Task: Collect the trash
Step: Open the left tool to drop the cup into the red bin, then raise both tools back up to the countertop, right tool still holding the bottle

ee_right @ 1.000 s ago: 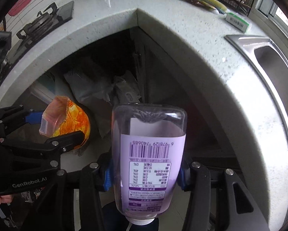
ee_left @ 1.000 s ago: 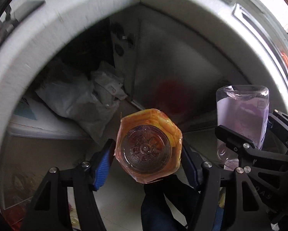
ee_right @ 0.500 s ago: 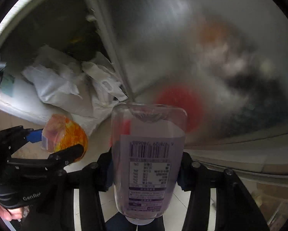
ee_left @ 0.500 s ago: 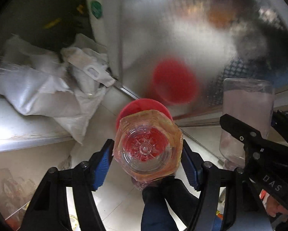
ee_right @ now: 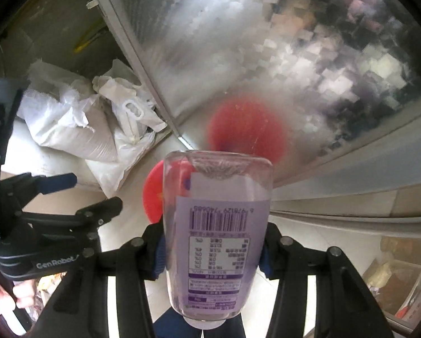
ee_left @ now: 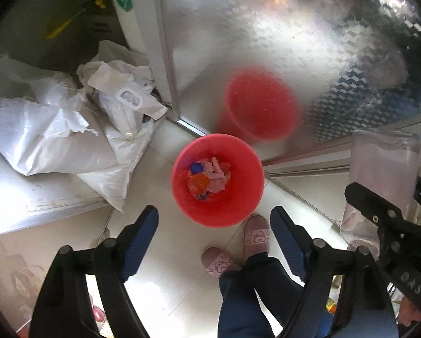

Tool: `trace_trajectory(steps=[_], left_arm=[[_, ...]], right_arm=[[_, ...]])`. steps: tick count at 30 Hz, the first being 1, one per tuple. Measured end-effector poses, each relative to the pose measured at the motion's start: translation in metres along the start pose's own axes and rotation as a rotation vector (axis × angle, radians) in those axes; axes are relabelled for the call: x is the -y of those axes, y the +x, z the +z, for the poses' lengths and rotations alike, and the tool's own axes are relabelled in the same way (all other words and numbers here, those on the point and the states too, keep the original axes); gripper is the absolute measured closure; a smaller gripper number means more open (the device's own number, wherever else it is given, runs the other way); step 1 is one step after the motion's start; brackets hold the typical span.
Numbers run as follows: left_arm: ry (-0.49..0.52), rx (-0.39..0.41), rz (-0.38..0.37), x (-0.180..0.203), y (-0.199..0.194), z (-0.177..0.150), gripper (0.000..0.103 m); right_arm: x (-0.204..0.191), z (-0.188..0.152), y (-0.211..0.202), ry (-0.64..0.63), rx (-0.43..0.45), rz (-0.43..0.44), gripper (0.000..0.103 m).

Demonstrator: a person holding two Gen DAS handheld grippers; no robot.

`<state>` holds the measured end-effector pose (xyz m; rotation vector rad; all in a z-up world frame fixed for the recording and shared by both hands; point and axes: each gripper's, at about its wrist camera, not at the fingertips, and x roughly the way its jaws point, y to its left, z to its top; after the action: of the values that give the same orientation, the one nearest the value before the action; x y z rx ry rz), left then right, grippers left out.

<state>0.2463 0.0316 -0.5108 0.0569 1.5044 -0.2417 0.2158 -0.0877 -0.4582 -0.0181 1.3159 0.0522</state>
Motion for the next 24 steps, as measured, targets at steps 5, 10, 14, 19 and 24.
trace_trajectory(steps=[5, 10, 14, 19, 24], left_arm=[[-0.048, 0.037, 0.007, -0.012, -0.026, -0.011, 0.023], [-0.11, 0.081, 0.043, -0.033, -0.041, -0.022, 0.021], [-0.168, 0.095, 0.066, -0.056, -0.041, -0.031, 0.017], [-0.211, 0.088, 0.047, -0.075, -0.037, -0.043, 0.0], [-0.227, 0.089, 0.039, -0.08, -0.033, -0.05, 0.0]], right_arm=[[-0.014, 0.005, 0.0, -0.029, 0.0, 0.03, 0.055], [-0.031, 0.009, -0.004, -0.101, 0.014, 0.058, 0.055], [-0.042, 0.009, -0.001, -0.161, 0.01, 0.062, 0.055], [-0.053, 0.005, 0.008, -0.221, -0.003, 0.063, 0.055], [-0.059, 0.005, 0.018, -0.249, -0.01, 0.052, 0.055]])
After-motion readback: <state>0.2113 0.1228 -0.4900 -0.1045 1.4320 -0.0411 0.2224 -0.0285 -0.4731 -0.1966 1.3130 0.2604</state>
